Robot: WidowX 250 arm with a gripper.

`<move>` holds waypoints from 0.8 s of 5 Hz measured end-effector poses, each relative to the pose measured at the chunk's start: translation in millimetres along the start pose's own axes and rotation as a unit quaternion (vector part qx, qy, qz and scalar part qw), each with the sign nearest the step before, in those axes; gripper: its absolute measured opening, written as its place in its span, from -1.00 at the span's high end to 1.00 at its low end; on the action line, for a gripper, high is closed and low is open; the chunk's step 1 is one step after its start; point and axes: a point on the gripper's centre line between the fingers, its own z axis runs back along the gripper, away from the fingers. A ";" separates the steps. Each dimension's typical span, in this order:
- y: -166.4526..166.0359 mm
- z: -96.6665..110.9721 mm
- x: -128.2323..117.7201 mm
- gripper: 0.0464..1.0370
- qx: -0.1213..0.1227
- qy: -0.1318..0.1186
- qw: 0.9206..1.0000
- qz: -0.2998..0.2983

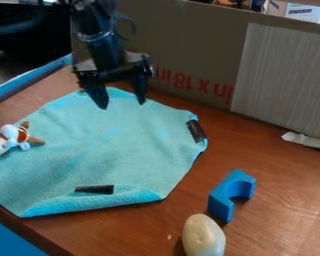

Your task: Fold the cloth from top right to bottom left

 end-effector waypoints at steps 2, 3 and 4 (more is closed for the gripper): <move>-32.8 -24.1 4.1 -0.93 0.018 -0.075 0.996 0.033; -44.1 -46.0 -0.5 -0.93 0.041 -0.086 0.995 0.036; -59.4 -67.2 -3.1 -0.93 0.052 -0.092 0.994 0.019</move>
